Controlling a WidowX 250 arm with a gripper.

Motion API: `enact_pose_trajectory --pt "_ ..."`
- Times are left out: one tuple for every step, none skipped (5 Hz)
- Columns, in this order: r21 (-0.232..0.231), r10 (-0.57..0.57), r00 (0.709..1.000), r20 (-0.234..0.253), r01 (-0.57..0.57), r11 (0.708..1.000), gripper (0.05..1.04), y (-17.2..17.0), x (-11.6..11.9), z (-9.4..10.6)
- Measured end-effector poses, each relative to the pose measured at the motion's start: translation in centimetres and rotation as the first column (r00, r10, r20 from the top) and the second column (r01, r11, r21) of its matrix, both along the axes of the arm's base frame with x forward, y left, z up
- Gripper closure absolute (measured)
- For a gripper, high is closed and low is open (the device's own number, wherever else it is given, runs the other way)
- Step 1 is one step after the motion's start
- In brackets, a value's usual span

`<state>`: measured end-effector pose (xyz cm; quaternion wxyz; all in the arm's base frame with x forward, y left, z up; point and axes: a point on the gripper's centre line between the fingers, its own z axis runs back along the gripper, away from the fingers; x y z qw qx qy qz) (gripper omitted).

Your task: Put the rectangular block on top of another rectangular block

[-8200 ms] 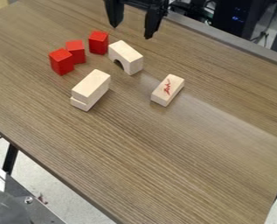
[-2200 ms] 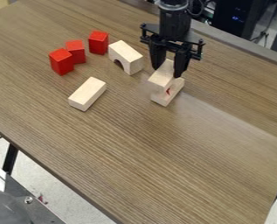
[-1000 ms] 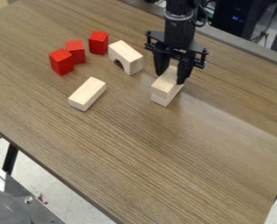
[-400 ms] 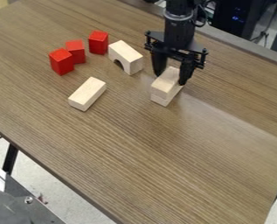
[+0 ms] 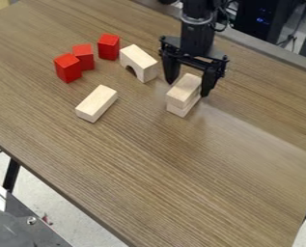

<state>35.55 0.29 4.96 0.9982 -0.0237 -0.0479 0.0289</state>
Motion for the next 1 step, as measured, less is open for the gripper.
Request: enact_pose_trajectory --pt "0.003 0.019 0.998 0.066 -0.019 1.000 0.083 0.56 -0.33 2.99"
